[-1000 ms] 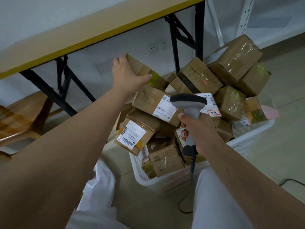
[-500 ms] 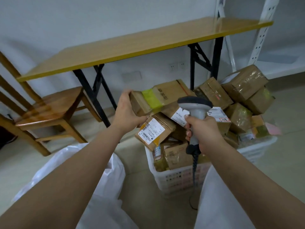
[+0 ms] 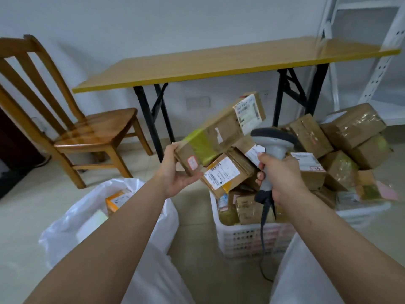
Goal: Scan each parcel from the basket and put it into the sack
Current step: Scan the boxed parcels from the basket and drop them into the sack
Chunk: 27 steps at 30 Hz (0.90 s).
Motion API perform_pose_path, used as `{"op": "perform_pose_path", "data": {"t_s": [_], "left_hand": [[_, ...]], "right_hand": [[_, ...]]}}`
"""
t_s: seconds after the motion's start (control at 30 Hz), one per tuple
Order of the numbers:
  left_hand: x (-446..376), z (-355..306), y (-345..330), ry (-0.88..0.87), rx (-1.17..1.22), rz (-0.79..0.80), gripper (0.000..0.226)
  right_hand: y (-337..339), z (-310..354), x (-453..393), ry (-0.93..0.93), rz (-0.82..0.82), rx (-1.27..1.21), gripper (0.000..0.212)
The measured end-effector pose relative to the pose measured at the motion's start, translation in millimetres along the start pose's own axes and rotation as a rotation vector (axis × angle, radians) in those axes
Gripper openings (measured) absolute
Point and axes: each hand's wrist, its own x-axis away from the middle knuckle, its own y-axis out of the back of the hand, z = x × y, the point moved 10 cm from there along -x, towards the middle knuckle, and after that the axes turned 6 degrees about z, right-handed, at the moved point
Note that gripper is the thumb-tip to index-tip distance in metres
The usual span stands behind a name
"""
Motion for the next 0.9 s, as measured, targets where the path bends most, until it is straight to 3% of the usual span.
{"op": "perform_pose_path", "data": {"t_s": [0.13,0.27,0.37,0.47,0.53,0.67,0.9], "left_hand": [[-0.7,28.3,-10.7,0.163,0.020,-0.011,0.055],[-4.0,57.0,-18.3,0.269,-0.004,-0.013,0.057],[-4.3,69.3,-20.5,0.304,-0.006,-0.019,0.059],[-8.0,74.3,-18.1,0.307,-0.024,-0.041,0.076],[-6.6,73.3,-20.2,0.289,-0.075,-0.015,0.078],[-9.4,56.9,0.6,0.142,-0.357,-0.102,0.042],[-14.7,24.2,57.5,-0.058,-0.540,-0.297,0.042]], "right_hand": [[-3.5,-5.4,-3.3,-0.002,0.009,0.021,0.019],[0.6,-19.3,-8.7,-0.065,0.014,0.057,0.012],[2.4,-32.8,-11.8,-0.142,0.035,0.117,0.016],[3.5,-47.0,-13.6,-0.217,0.061,0.160,0.019],[4.8,-54.1,-15.0,-0.246,0.063,0.172,0.016],[6.1,-56.5,-18.4,-0.246,0.060,0.151,0.014],[12.7,-37.6,-18.7,-0.162,0.050,0.116,0.021]]}}
